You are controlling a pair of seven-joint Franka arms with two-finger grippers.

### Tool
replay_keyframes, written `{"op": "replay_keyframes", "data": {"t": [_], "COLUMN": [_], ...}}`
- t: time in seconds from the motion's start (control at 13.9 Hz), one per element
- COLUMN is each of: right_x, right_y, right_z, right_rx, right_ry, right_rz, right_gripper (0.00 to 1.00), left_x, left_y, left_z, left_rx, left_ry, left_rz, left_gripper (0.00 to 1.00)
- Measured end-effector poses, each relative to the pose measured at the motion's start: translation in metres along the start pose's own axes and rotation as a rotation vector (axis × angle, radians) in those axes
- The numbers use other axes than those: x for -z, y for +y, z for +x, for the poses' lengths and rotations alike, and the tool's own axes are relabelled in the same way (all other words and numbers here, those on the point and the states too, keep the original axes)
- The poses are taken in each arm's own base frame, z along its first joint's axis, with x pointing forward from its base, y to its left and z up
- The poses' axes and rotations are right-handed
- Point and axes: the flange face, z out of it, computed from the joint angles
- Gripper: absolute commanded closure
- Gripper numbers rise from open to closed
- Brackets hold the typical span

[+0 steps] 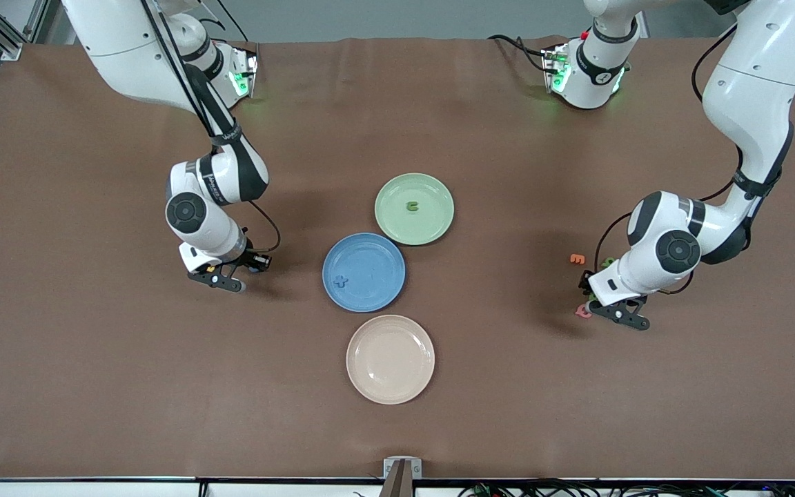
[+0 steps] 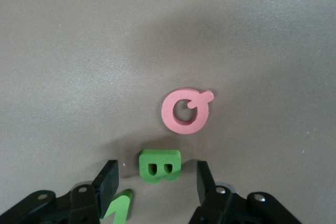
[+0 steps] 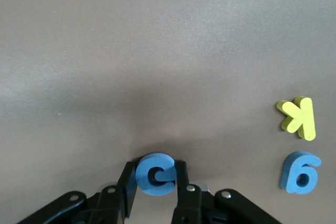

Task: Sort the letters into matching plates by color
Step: 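Place the c on the blue plate while the left gripper carries the B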

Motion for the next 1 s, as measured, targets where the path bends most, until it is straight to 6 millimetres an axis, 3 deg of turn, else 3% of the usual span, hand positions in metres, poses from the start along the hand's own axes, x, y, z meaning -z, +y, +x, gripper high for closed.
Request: {"op": "replay_keyframes", "data": {"t": [0.14,0.29,0.5,0.65,0.86,1.0], "right_x": [0.020,0.046,0.066,0.065,0.049,0.039], "right_y": [-0.020,-0.062,-0.126,-0.158,-0.194,-0.210], "right_z": [0.007,0.002,-0.029,-0.049,-0.077,-0.088], "right_rx": [-0.028,-0.070,-0.129,-0.172,-0.211,-0.235], "right_ry": [-0.016,0.007,0.037,0.042,0.036,0.034], "right_rz": [-0.002,0.020,0.052,0.061,0.053,0.049], "right_gripper": [0.98,0.98,0.98,0.98,0.97,0.93], "left_x": [-0.002,-0.004,-0.002,0.000,0.006,0.026], "left_y": [0.001,0.003,0.004,0.004,0.003,0.009], "left_z": [0.000,0.001,0.002,0.003,0.004,0.006], "left_rx": [-0.002,-0.003,-0.004,-0.006,-0.006,-0.019], "left_ry": [0.003,0.007,0.013,0.017,0.016,-0.007], "left_rz": [-0.003,-0.008,-0.007,-0.005,0.000,0.015], "left_gripper": [0.41,0.51,0.82,0.94,0.96,0.97]}}
